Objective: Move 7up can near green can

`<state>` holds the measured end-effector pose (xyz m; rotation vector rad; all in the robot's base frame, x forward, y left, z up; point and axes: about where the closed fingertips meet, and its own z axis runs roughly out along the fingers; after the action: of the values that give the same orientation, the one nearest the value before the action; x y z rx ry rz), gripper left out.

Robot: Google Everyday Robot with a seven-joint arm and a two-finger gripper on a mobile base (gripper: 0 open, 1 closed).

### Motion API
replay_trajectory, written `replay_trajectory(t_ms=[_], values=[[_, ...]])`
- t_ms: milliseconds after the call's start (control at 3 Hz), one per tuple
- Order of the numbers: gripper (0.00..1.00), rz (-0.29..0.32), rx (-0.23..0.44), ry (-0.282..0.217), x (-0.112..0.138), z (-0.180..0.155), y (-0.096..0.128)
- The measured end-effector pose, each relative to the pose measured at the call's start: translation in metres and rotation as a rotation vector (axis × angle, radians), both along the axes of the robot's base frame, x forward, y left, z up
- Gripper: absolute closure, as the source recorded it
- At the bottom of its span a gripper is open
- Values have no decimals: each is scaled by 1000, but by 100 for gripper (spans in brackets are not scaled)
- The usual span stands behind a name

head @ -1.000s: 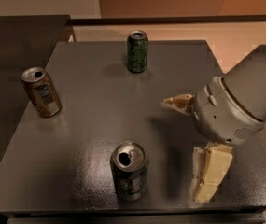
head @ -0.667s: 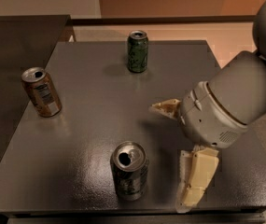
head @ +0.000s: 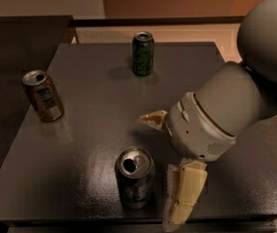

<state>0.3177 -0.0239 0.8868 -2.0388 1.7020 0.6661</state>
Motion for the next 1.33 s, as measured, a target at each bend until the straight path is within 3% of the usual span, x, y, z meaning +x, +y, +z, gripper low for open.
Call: replay_trajectory(t_ms=[333,1000,1333], values=[[0,28,21,9,-6,1,14],[42,64,48,15,-14,11,25],[64,53,57,18,-11,15,26]])
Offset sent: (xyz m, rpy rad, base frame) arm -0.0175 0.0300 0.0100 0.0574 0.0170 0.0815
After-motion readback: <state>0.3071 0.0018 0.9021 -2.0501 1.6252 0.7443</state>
